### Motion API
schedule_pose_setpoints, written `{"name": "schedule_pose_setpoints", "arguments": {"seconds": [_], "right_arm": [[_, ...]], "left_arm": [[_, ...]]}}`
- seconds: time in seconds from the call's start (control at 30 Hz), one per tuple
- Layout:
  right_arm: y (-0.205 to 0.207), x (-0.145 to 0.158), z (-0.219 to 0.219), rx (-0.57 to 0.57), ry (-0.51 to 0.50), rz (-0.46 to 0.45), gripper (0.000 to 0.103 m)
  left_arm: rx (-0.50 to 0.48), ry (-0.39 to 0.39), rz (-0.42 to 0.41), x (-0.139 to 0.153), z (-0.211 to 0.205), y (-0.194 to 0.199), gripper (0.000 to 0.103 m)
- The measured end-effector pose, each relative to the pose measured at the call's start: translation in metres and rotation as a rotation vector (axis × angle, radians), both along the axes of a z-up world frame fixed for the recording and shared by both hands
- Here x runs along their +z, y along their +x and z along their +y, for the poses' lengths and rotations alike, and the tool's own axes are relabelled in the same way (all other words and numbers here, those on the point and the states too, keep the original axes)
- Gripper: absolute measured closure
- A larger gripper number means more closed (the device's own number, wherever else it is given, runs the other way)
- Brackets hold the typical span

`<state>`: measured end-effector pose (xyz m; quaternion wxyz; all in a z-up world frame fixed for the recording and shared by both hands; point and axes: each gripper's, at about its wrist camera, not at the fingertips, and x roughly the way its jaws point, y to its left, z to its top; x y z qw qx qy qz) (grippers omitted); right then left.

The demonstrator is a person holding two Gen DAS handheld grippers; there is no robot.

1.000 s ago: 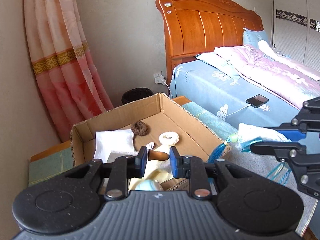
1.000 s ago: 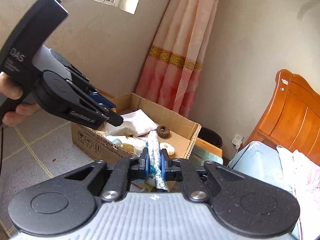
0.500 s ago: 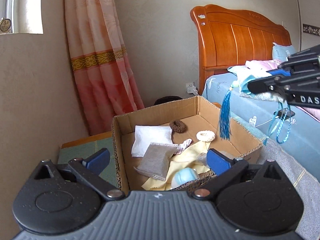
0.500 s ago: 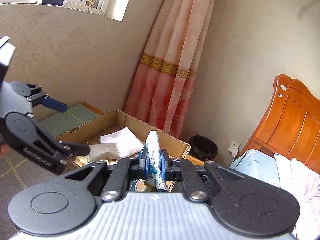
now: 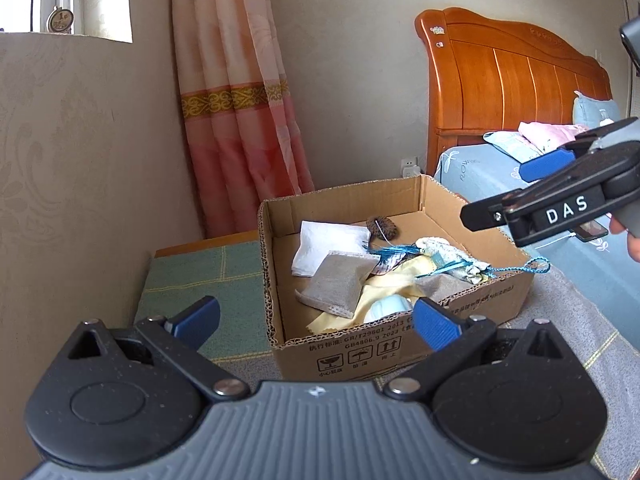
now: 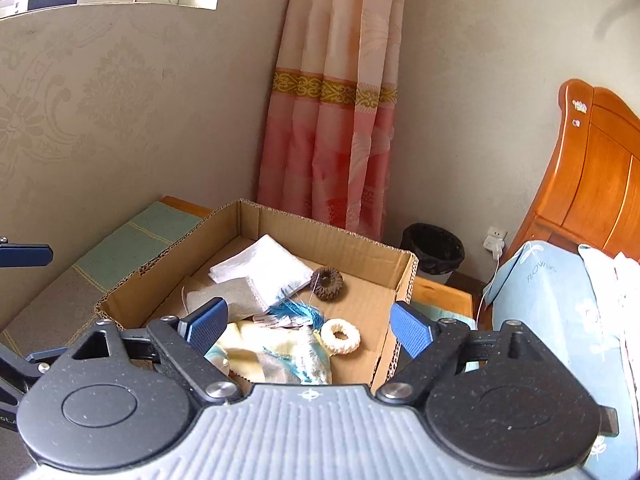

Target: Organize soft objects

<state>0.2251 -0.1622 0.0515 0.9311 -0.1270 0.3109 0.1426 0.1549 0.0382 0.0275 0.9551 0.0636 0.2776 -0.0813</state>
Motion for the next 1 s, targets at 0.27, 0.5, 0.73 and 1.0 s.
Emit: {"name": "schedule_pose_setpoints", "arguments": {"seconds": [0.27, 0.5, 0.73, 1.0], "right_arm": [[-0.029, -0.005, 0.004, -0.171, -0.017, 0.123, 0.000], [-0.056, -0.012, 0.004, -0.274, 0.007, 0.181, 0.000], [-0.071, -0.010, 0.000, -0.309, 0.073, 0.181, 0.000], [-0.074, -0.008, 0.001, -0.314, 0.080, 0.172, 0.000]], "left_arm": [[0.040, -0.001, 0.093, 0.011, -0.008, -0.006, 0.001], [0.092, -0.032, 0.139, 0.018, -0.008, -0.010, 0.001], [0.126, -0.028, 0.155, 0.019, -0.010, -0.011, 0.001], [0.142, -0.014, 0.154, 0.020, -0.012, -0.012, 0.001]]}}
